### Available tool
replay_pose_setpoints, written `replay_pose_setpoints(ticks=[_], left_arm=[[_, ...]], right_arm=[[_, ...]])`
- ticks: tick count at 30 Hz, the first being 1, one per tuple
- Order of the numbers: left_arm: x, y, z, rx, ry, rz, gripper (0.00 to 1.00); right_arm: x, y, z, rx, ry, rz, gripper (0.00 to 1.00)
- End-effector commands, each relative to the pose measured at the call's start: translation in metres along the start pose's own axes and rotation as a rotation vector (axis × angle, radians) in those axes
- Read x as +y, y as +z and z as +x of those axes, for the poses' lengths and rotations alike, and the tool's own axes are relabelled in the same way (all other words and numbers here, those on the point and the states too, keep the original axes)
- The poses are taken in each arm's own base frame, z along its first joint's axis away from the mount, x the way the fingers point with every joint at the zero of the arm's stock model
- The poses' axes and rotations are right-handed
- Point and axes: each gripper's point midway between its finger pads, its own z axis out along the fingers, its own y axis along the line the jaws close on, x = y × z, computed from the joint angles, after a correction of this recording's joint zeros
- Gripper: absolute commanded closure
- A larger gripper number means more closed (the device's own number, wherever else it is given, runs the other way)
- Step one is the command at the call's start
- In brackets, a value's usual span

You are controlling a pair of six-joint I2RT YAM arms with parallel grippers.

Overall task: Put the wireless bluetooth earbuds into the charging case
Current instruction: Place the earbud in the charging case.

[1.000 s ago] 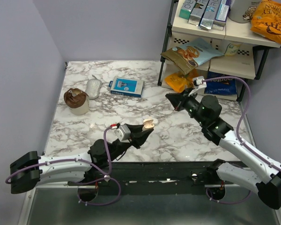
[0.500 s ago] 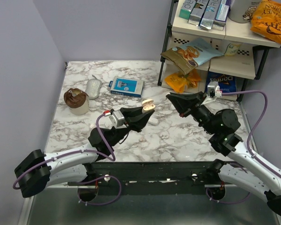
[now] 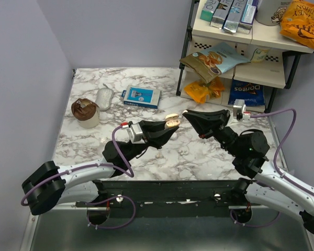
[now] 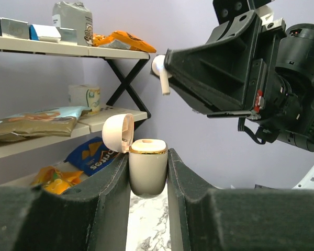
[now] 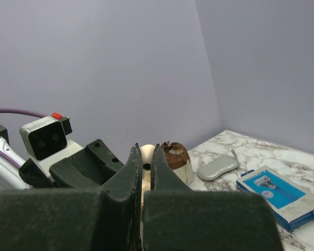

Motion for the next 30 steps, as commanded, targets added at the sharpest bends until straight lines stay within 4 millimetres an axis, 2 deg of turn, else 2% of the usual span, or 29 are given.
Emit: replay_pose_setpoints(ticks=[1,6,12,16,24,30], left_arm=[[-0.012,0.008,-0.040,-0.155,-0.015,0.064,1.00],[-0.013,0.010,-0.047,-0.187,-0.042,0.065,1.00],[-0.016,0.014,-0.062,-0.228,-0.039,0.086,1.00],[-0.021,0.015,-0.071,-0.248,-0.030,0.118,1.00],[-0.035,0.013,-0.083,-0.274,-0.048,0.198,1.00],[-0.044,0.009,-0.095,-0.299,-0.096,0.275,1.00]], right_arm=[[0.005,0.001,-0.013,-0.071,-0.024,-0.018,0.99],[0.007,0.002,-0.011,-0.074,-0.024,-0.025,0.99],[0.014,0.005,-0.029,-0.102,-0.041,-0.038,0.99],[0.025,0.001,-0.024,-0.053,-0.085,-0.101,0.99],[0.024,-0.008,-0.026,-0.064,-0.145,-0.104,0.99],[0.035,-0.011,-0.026,-0.065,-0.199,-0.181,0.99]])
